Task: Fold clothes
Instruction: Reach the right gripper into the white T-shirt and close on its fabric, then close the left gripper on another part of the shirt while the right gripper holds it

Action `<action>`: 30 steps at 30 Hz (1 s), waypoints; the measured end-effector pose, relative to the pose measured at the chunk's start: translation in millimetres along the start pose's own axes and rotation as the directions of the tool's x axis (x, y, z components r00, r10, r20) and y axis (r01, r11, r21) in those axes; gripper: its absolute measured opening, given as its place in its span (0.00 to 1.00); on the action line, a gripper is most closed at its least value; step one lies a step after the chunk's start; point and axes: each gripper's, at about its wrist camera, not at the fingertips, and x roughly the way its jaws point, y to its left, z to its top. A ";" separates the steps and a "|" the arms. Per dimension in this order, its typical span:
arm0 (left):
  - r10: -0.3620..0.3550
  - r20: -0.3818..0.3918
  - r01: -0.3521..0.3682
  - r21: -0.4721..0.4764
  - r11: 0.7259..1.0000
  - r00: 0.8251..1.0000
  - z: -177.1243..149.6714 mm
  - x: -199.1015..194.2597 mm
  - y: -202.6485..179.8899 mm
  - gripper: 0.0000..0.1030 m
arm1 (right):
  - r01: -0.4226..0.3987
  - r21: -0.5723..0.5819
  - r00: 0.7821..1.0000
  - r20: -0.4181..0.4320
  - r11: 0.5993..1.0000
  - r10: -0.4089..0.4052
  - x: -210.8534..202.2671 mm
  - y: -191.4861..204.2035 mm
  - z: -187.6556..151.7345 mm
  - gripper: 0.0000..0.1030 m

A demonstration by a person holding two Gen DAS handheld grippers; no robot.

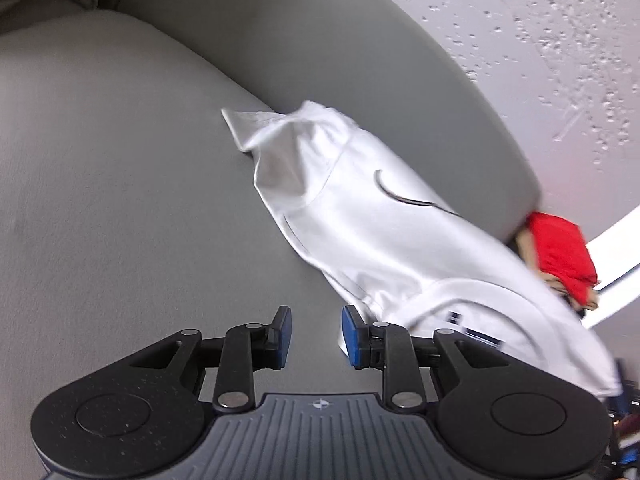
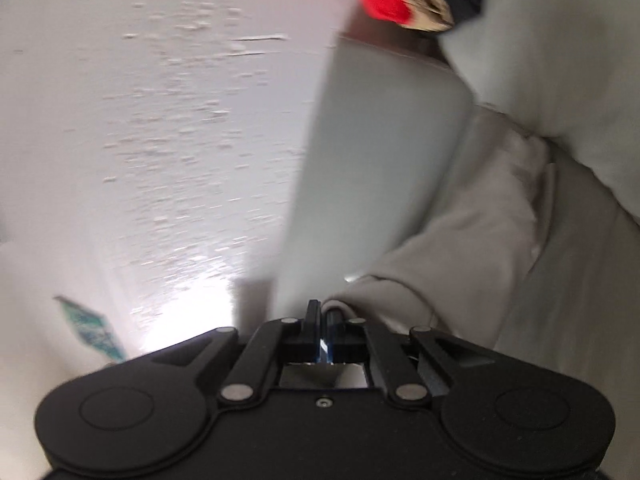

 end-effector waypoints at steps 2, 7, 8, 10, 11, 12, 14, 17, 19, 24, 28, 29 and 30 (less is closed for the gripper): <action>-0.038 -0.012 0.038 0.000 0.999 0.999 -8.0 -17.7 -1.4 0.24 | -0.060 -0.056 0.998 -0.011 0.997 0.059 -29.4 30.7 -3.9 0.03; -0.084 -0.064 0.086 0.030 0.996 0.994 -36.1 -58.4 -5.7 0.24 | -0.085 -0.175 0.996 -0.013 0.981 0.084 -88.6 67.9 -16.9 0.03; -0.088 -0.083 0.091 0.035 0.995 0.993 -43.6 -64.1 -8.0 0.24 | -0.013 -0.153 1.000 -0.013 0.988 0.011 -90.8 57.1 -18.1 0.03; -0.104 -0.110 0.108 0.032 0.994 0.988 -59.3 -73.4 -11.2 0.25 | 0.132 -0.108 0.991 -0.019 0.985 -0.135 -95.1 35.5 -20.5 0.03; -0.116 -0.120 0.119 0.025 0.993 0.986 -67.3 -77.2 -12.1 0.25 | 0.204 -0.084 0.978 -0.025 0.975 -0.207 -97.1 24.2 -21.7 0.03; -0.126 -0.129 0.129 0.015 0.991 0.984 -75.0 -80.4 -12.7 0.25 | 0.276 -0.047 0.960 -0.030 0.960 -0.277 -97.1 8.2 -23.1 0.03; -0.142 -0.144 0.138 -0.037 0.990 0.979 -84.2 -76.1 -6.6 0.24 | 0.375 -0.012 0.926 -0.035 0.927 -0.375 -105.5 -18.4 -35.9 0.03; -0.168 -0.166 0.150 -0.118 0.982 0.972 -97.8 -69.2 2.6 0.23 | 0.440 -0.008 0.897 -0.042 0.898 -0.440 -115.7 -28.3 -50.2 0.03; -0.221 -0.201 0.184 -0.185 0.965 0.955 -101.7 -53.2 7.6 0.23 | 0.448 -0.039 0.892 -0.055 0.893 -0.449 -117.2 -27.5 -56.8 0.03; -0.244 -0.282 0.183 -0.229 0.956 0.928 -104.6 -17.3 7.6 0.25 | 0.436 -0.056 0.896 -0.071 0.898 -0.439 -121.0 -25.1 -57.1 0.05; -0.232 -0.268 0.185 -0.189 0.964 0.935 -91.6 0.4 1.4 0.26 | 0.426 -0.053 0.900 -0.083 0.903 -0.429 -119.7 -32.2 -56.1 0.05; -0.223 -0.258 0.177 -0.188 0.966 0.940 -87.8 2.5 2.1 0.26 | 0.427 -0.051 0.899 -0.081 0.903 -0.430 -112.5 -38.3 -52.4 0.05; -0.206 -0.246 0.164 -0.180 0.970 0.947 -84.0 3.1 1.9 0.26 | 0.427 -0.052 0.899 -0.079 0.903 -0.430 -112.3 -39.0 -51.7 0.05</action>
